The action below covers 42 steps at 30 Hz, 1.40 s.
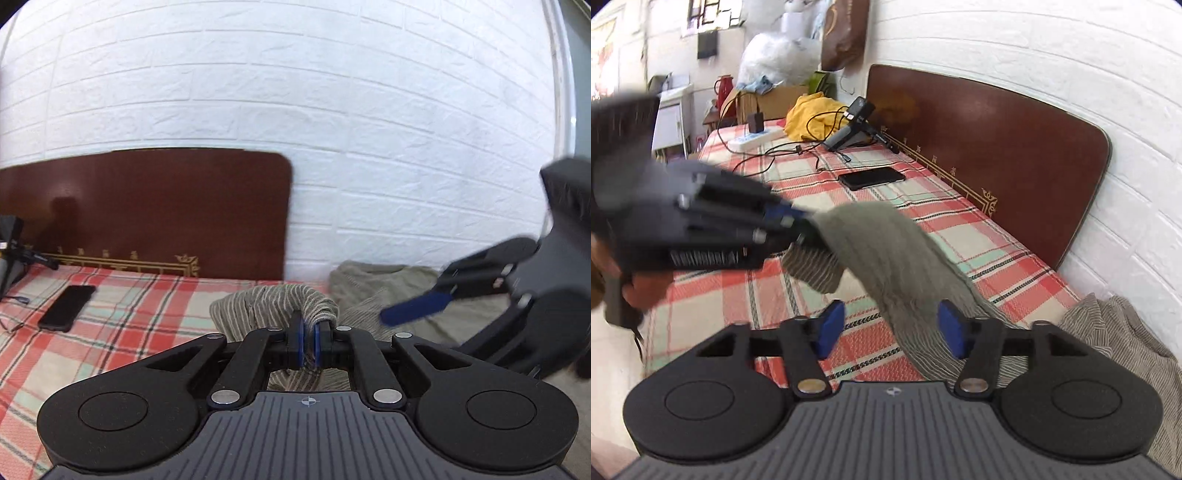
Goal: Fold clothes
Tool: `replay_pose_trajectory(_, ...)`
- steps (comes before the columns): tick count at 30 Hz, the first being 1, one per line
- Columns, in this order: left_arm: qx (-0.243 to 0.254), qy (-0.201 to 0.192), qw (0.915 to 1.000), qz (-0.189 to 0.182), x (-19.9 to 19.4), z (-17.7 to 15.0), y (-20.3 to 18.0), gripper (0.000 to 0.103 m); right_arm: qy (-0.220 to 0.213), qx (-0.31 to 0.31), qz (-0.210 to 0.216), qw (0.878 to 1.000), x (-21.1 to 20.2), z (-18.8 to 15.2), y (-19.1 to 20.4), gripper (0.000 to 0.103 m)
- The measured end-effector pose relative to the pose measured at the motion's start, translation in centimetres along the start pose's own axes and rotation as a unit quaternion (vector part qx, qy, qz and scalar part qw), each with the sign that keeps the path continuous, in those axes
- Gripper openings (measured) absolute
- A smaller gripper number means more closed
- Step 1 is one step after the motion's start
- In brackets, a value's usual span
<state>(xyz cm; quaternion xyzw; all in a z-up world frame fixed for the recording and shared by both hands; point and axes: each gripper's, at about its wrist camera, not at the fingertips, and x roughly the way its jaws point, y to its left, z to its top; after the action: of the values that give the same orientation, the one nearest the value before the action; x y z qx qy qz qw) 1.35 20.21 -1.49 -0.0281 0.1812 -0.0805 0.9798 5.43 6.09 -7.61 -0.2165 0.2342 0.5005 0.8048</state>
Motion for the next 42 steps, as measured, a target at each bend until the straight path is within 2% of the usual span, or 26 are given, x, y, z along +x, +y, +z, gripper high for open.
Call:
replay_pose_trajectory(2,-0.003,-0.004,1.0,-0.008,-0.1,0.5,-0.3,0.001,-0.02,-0.022,-0.007,1.0,0.8,-0.2,0.8,0.055)
replay_pose_trajectory(5,0.007,-0.005,0.9999,-0.011,-0.2,0.8,-1.0,0.002,-0.062,-0.053,-0.046,0.996,1.8,-0.4,2.0,0.06)
replay_pose_trajectory(7,0.015,-0.003,0.9998,-0.014,-0.4,0.9,-1.5,0.002,-0.073,-0.065,-0.071,0.993,2.4,-0.3,2.4,0.055)
replay_pose_trajectory(9,0.013,-0.003,0.9998,-0.016,-0.6,1.0,-1.7,0.002,-0.071,-0.053,-0.081,0.993,2.3,0.0,2.2,0.006)
replay_pose_trajectory(10,0.011,-0.003,0.9998,-0.018,-0.7,1.1,-1.8,0.013,-0.072,-0.039,-0.084,0.993,2.0,0.2,1.8,0.005)
replay_pose_trajectory(11,0.009,-0.003,0.9998,-0.019,-0.8,1.2,-1.9,0.029,-0.072,-0.025,-0.087,0.993,1.6,0.4,1.4,0.005)
replay_pose_trajectory(12,0.004,-0.007,0.9998,-0.018,-1.0,1.3,-2.0,0.034,-0.076,-0.009,-0.095,0.993,1.0,0.5,0.8,0.005)
replay_pose_trajectory(14,-0.016,-0.022,0.9994,-0.02,-2.0,1.5,-2.1,0.068,-0.091,0.049,-0.107,0.989,-1.3,0.4,-0.8,0.005)
replay_pose_trajectory(16,-0.04,-0.045,0.9978,-0.03,-3.2,1.6,-2.3,0.073,-0.113,0.125,-0.122,0.978,-4.1,-0.3,-2.7,0.005)
replay_pose_trajectory(18,-0.052,-0.056,0.9963,-0.038,-4.0,1.6,-2.7,0.072,-0.142,0.225,-0.145,0.953,-7.3,-2.1,-4.6,0.005)
replay_pose_trajectory(20,-0.053,-0.055,0.9962,-0.041,-4.4,1.2,-3.4,0.072,-0.17,0.338,-0.163,0.911,-10.6,-5.4,-6.0,0.005)
replay_pose_trajectory(23,-0.05,-0.016,0.9968,-0.06,-3.7,-0.5,-5.0,0.072,-0.197,0.456,-0.203,0.844,-14.3,-11.8,-6.1,0.005)
replay_pose_trajectory(25,-0.047,0.017,0.9961,-0.073,-2.8,-2.1,-6.3,0.072,-0.204,0.513,-0.227,0.802,-15.9,-15.9,-5.4,0.005)
replay_pose_trajectory(28,-0.046,0.059,0.9925,-0.096,-1.6,-4.4,-8.4,0.072,-0.198,0.573,-0.264,0.75,-17.5,-21.0,-4.4,0.005)
replay_pose_trajectory(30,-0.036,0.077,0.991,-0.104,-1.0,-5.5,-9.9,0.072,-0.195,0.598,-0.271,0.728,-18.6,-23.4,-4.3,0.005)
replay_pose_trajectory(33,-0.023,0.101,0.988,-0.114,-0.3,-6.9,-11.7,0.072,-0.219,0.625,-0.273,0.698,-19.9,-25.6,-4.4,0.007)
replay_pose_trajectory(35,-0.021,0.118,0.9854,-0.121,-0.2,-7.8,-12.4,0.072,-0.214,0.64,-0.273,0.685,-20.1,-27.2,-5.3,0.011)
replay_pose_trajectory(36,-0.02,0.125,0.9841,-0.124,-0.2,-8.3,-12.8,0.072,-0.201,0.653,-0.266,0.68,-19.9,-28.1,-5.6,0.017)
replay_pose_trajectory(37,-0.017,0.132,0.9831,-0.125,-0.2,-8.6,-13.1,0.072,-0.185,0.673,-0.251,0.671,-19.3,-28.9,-6.1,0.018)
replay_pose_trajectory(40,-0.007,0.148,0.981,-0.125,-0.7,-9.6,-14.0,0.072,-0.155,0.714,-0.207,0.651,-18.6,-30.9,-6.0,0.021)
replay_pose_trajectory(41,-0.004,0.154,0.9801,-0.125,-1.0,-9.9,-14.2,0.072,-0.153,0.717,-0.202,0.65,-18.7,-31.2,-5.6,0.029)
replay_pose_trajectory(42,-0.002,0.161,0.9789,-0.126,-1.2,-10.2,-14.4,0.072,-0.152,0.713,-0.204,0.653,-19.0,-31.2,-5.3,0.042)
